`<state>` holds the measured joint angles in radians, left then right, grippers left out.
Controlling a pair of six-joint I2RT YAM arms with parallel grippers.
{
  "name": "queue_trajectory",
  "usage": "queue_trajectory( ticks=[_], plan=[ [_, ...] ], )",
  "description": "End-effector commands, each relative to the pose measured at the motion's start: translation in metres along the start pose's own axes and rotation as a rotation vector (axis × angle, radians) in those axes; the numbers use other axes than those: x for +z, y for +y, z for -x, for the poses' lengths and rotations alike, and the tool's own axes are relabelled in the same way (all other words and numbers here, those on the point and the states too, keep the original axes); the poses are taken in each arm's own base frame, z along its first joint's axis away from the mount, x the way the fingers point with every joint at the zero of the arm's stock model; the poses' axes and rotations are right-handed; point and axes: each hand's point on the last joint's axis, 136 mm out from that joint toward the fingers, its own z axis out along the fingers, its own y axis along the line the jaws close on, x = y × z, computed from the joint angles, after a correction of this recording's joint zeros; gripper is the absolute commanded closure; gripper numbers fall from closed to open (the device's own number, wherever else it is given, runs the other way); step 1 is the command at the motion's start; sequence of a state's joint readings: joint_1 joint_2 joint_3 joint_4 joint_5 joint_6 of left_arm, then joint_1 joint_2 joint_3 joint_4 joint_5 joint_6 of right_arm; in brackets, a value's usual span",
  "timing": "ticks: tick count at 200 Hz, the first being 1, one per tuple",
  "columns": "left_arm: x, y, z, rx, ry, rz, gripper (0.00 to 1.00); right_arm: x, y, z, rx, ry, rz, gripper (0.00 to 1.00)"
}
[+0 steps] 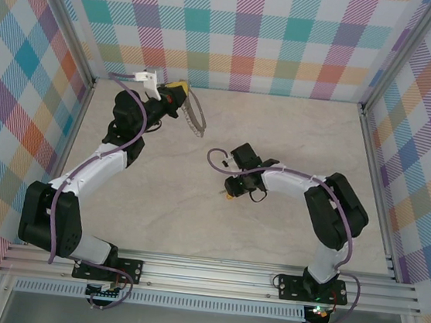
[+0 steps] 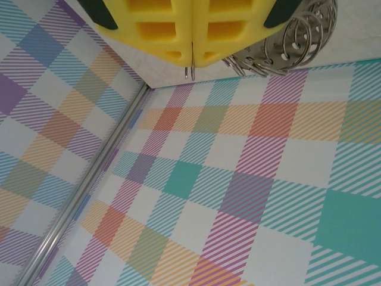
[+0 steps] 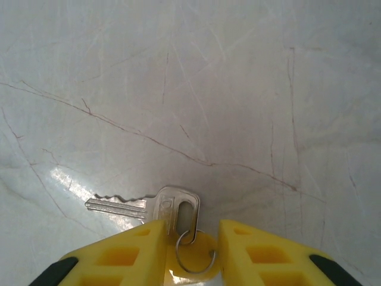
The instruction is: Put the keys on the keyring
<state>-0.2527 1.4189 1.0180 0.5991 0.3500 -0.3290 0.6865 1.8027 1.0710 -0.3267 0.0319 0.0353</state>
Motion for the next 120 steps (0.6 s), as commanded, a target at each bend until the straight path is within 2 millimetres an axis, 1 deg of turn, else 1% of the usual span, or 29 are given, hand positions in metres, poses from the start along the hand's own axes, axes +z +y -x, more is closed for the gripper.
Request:
queue_trajectory(
  ticks=[1,18,52,64,92,120],
  plan=[
    [0.001,-0.006,0.021,0.020,-0.054,-0.024,1.00,0.001,-0.002,-0.003,-0.025,0.025,-0.005,0.70],
    [0.001,-0.005,0.021,0.022,-0.054,-0.022,1.00,-0.003,-0.001,-0.004,-0.020,0.014,0.002,0.63],
    [0.001,-0.004,0.020,0.023,-0.051,-0.022,1.00,-0.017,0.003,-0.008,0.000,-0.017,0.022,0.54],
    [0.002,-0.004,0.020,0.021,-0.052,-0.022,1.00,-0.019,0.004,-0.011,0.002,-0.019,0.026,0.52],
    [0.002,-0.004,0.019,0.019,-0.051,-0.024,1.00,-0.015,0.002,-0.017,-0.008,-0.003,0.018,0.51],
    [0.001,-0.005,0.019,0.020,-0.052,-0.025,1.00,-0.010,0.003,-0.016,-0.026,0.008,0.026,0.52]
  ],
)
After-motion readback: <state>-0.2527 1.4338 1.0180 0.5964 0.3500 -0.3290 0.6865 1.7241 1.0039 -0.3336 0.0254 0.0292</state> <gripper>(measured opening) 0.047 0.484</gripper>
